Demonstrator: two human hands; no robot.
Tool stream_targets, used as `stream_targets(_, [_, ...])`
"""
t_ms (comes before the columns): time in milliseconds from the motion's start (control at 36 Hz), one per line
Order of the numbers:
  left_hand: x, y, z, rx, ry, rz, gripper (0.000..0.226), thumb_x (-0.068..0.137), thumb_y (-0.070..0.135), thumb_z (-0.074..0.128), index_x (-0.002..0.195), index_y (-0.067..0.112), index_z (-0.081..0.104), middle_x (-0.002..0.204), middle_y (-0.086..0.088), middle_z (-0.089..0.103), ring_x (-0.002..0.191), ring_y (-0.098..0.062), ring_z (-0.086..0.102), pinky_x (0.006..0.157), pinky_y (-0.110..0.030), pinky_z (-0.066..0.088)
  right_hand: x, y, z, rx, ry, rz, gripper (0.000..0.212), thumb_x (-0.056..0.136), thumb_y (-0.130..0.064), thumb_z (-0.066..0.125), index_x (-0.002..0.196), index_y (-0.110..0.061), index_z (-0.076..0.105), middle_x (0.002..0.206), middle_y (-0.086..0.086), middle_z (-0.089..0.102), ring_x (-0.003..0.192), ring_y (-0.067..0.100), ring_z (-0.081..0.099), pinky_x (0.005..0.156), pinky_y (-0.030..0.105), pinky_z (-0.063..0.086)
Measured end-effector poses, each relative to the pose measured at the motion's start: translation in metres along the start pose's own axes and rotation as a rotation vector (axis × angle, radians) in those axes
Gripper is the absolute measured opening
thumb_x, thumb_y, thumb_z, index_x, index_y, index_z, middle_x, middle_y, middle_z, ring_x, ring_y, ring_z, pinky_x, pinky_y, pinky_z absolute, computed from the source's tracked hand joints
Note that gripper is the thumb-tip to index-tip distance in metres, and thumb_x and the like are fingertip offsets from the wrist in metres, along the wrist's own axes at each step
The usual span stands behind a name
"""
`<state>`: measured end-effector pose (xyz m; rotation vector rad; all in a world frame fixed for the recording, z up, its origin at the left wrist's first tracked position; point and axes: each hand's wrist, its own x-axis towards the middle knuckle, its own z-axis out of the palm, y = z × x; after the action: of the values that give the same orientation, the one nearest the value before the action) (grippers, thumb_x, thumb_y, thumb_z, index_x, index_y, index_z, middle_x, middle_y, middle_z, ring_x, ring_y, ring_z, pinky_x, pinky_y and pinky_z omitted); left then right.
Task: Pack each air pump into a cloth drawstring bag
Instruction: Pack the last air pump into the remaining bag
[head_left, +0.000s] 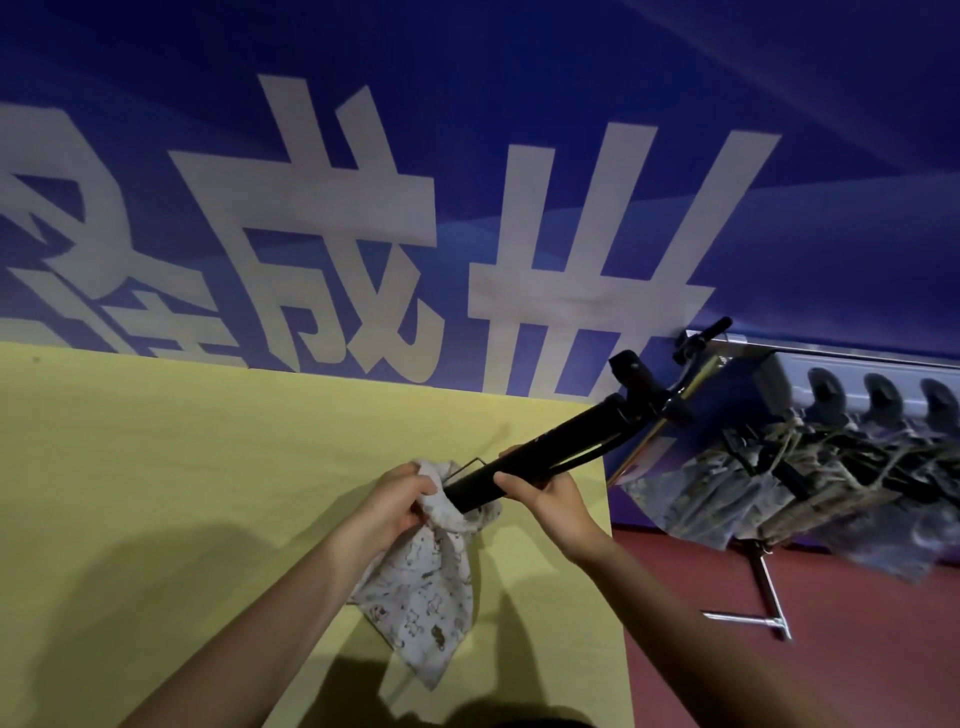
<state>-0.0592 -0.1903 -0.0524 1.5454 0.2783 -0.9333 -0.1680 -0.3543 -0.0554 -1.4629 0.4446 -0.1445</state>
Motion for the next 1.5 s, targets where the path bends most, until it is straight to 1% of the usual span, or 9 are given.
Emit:
stream_targets(139, [-0.009, 0.007, -0.002, -0.088, -0.029, 0.024, 0.044, 0.090, -0.013, 0.030, 0.126, -0.002, 0.051, 0.126, -0.017, 0.055, 0.106, -0.030, 0.053, 0.083, -0.032, 0.047, -0.007, -0.009, -0.002, -0.058, -0.078, -0.008, 0.018, 0.085, -0.009, 0.071, 0.103, -0.011, 0.067, 0.098, 0.000, 0.071, 0.102, 0.016, 0.066, 0.094, 0.035, 0.052])
stream_targets(222, [-0.016, 0.014, -0.001, -0.090, -0.046, 0.057, 0.031, 0.096, -0.004, 0.037, 0.117, 0.008, 0.057, 0.136, -0.019, 0.052, 0.115, -0.027, 0.052, 0.095, -0.034, 0.043, -0.009, -0.017, 0.000, -0.110, -0.158, -0.007, 0.021, 0.085, -0.010, 0.071, 0.105, -0.009, 0.066, 0.102, 0.003, 0.070, 0.103, 0.016, 0.065, 0.090, 0.029, 0.052])
stream_targets(472, [-0.049, 0.060, 0.020, -0.248, -0.257, 0.236, 0.025, 0.099, 0.005, 0.039, 0.111, 0.011, 0.061, 0.103, -0.011, 0.069, 0.095, -0.021, 0.065, 0.085, -0.030, 0.051, -0.014, -0.011, 0.025, -0.563, -0.430, 0.026, 0.035, 0.087, -0.035, 0.064, 0.119, -0.021, 0.060, 0.125, 0.003, 0.063, 0.117, 0.016, 0.058, 0.101, 0.037, 0.047])
stream_targets(556, [-0.058, 0.068, 0.016, -0.176, -0.239, 0.280, 0.036, 0.098, 0.024, 0.045, 0.123, 0.002, 0.060, 0.119, -0.020, 0.065, 0.115, -0.031, 0.060, 0.104, -0.040, 0.042, -0.019, -0.002, 0.026, -0.702, -0.448, 0.012, 0.048, 0.087, -0.050, 0.053, 0.111, -0.008, 0.058, 0.110, 0.020, 0.063, 0.102, 0.030, 0.060, 0.090, 0.047, 0.050])
stream_targets(639, [-0.066, 0.066, 0.015, -0.136, -0.169, 0.335, 0.035, 0.100, 0.029, 0.038, 0.115, 0.011, 0.063, 0.115, -0.013, 0.066, 0.110, -0.026, 0.060, 0.105, -0.040, 0.041, -0.025, -0.004, 0.026, -0.785, -0.443, -0.083, 0.049, 0.087, -0.051, 0.041, 0.093, -0.003, 0.048, 0.087, 0.028, 0.052, 0.078, 0.036, 0.051, 0.066, 0.035, 0.036])
stream_targets(778, [-0.066, 0.059, 0.016, -0.111, -0.098, 0.423, 0.039, 0.099, 0.030, 0.031, 0.114, 0.018, 0.064, 0.129, -0.011, 0.062, 0.125, -0.024, 0.053, 0.113, -0.041, 0.034, -0.031, -0.009, 0.025, -0.869, -0.402, -0.242, 0.041, 0.094, -0.052, 0.033, 0.106, -0.015, 0.046, 0.082, 0.018, 0.055, 0.075, 0.032, 0.052, 0.071, 0.047, 0.044])
stream_targets(1028, [-0.057, 0.070, 0.012, -0.120, -0.060, 0.344, 0.070, 0.066, 0.069, 0.068, 0.110, 0.015, 0.072, 0.111, -0.005, 0.072, 0.109, -0.020, 0.065, 0.101, -0.037, 0.045, -0.041, -0.014, 0.026, -0.933, -0.359, -0.242, 0.046, 0.103, -0.036, 0.029, 0.138, -0.008, 0.036, 0.099, 0.014, 0.058, 0.087, 0.024, 0.052, 0.077, 0.040, 0.043])
stream_targets(1306, [-0.054, 0.065, 0.014, -0.226, 0.082, 0.408, 0.033, 0.087, 0.036, 0.066, 0.101, 0.006, 0.069, 0.088, -0.007, 0.071, 0.086, -0.022, 0.068, 0.084, -0.035, 0.052, -0.048, -0.013, 0.030, -0.814, -0.365, -0.231, 0.060, 0.097, -0.053, 0.017, 0.150, -0.024, 0.023, 0.109, 0.018, 0.060, 0.097, 0.029, 0.056, 0.084, 0.046, 0.046])
stream_targets(1500, [-0.055, 0.058, 0.008, -0.299, 0.207, 0.424, 0.030, 0.085, 0.034, 0.065, 0.096, 0.007, 0.062, 0.086, -0.004, 0.065, 0.088, -0.024, 0.063, 0.078, -0.034, 0.049, -0.046, -0.013, 0.030, -0.724, -0.329, -0.127, 0.077, 0.092, -0.072, 0.015, 0.134, -0.016, 0.045, 0.127, 0.014, 0.056, 0.117, 0.028, 0.052, 0.099, 0.049, 0.042])
